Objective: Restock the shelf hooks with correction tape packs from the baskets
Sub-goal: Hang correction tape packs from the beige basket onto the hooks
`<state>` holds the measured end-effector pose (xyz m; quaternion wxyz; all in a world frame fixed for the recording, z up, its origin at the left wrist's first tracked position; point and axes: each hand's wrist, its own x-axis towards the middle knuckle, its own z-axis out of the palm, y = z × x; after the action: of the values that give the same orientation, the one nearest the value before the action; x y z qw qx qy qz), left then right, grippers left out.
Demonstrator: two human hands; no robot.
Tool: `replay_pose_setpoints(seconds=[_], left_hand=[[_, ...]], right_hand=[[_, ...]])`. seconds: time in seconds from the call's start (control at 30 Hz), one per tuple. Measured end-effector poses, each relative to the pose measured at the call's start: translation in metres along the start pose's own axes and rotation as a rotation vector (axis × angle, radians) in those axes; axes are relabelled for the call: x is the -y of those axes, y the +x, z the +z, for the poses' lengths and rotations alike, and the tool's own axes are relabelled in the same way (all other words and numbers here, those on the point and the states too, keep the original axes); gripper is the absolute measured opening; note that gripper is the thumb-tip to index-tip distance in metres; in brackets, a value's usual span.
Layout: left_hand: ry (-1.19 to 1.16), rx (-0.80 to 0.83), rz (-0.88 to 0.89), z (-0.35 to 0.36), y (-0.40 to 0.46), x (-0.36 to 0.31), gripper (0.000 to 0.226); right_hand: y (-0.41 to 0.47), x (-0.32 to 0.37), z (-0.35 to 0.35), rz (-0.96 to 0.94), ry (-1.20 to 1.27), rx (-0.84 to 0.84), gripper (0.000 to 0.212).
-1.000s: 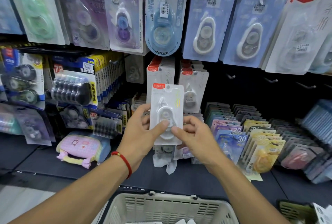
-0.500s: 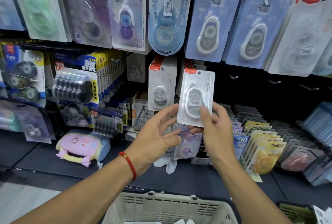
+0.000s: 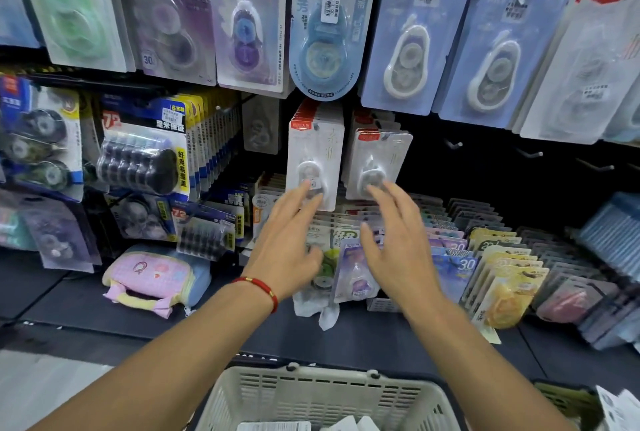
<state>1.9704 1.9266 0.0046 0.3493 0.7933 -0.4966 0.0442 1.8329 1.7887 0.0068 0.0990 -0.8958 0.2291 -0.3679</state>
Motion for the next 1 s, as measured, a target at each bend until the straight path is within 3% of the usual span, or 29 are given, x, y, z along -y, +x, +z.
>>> replay_pose_setpoints(seconds=[0.3,0.5,0.73,0.8,0.87,0.93,1.0], left_hand=[[0.077,0.07,-0.008,0.014,0.005,0.006,0.096],[0.082,0.082,0.021,0.013,0.004,0.015,0.097],[0.109,0.13,0.06,0.01,-0.013,0.032,0.077],[0.122,0.276,0.053,0.006,-0.022,0.039,0.061],[0.148,0.546,0.04,0.002,-0.039,0.05,0.048],[0.239,0.819,0.03,0.001,-0.065,0.064,0.045],[0.355,0.994,0.027,0.007,-0.094,0.08,0.043]], right_hand=[[0.076,-0.017,0.03,-0.064,-0.412,0.211,0.06],[0.097,-0.026,0.036,-0.004,-0.373,0.284,0.072],[0.054,-0.034,0.03,-0.012,-0.232,0.168,0.05],[0.023,-0.043,0.026,-0.004,-0.123,0.133,0.039],[-0.013,-0.053,0.022,0.02,-0.035,0.135,0.027],[-0.055,-0.066,0.022,0.063,0.028,0.221,0.021],[-0.097,-0.08,0.027,0.137,0.032,0.41,0.019]])
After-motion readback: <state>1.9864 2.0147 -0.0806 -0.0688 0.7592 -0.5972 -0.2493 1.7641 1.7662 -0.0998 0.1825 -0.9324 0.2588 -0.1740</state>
